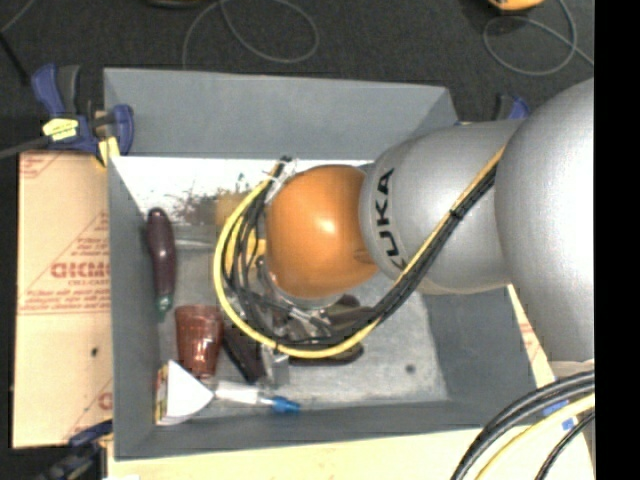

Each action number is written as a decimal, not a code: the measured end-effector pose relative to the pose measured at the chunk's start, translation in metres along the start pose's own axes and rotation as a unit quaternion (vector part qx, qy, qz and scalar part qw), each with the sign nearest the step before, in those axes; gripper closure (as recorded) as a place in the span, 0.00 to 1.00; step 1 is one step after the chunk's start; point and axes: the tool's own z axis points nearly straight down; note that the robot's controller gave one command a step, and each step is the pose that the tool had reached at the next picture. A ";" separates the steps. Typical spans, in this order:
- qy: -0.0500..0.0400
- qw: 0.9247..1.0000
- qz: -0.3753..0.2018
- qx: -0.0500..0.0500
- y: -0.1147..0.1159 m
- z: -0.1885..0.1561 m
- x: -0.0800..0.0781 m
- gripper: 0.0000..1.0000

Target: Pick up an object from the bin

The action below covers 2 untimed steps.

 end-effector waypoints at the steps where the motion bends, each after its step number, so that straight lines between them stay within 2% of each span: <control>1: -0.001 1.000 0.006 0.000 -0.002 0.005 -0.001 0.00; 2: 0.007 0.998 0.055 -0.001 -0.004 -0.003 -0.009 0.00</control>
Offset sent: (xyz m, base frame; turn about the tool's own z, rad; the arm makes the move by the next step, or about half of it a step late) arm 0.0364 0.0155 0.1008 -0.1516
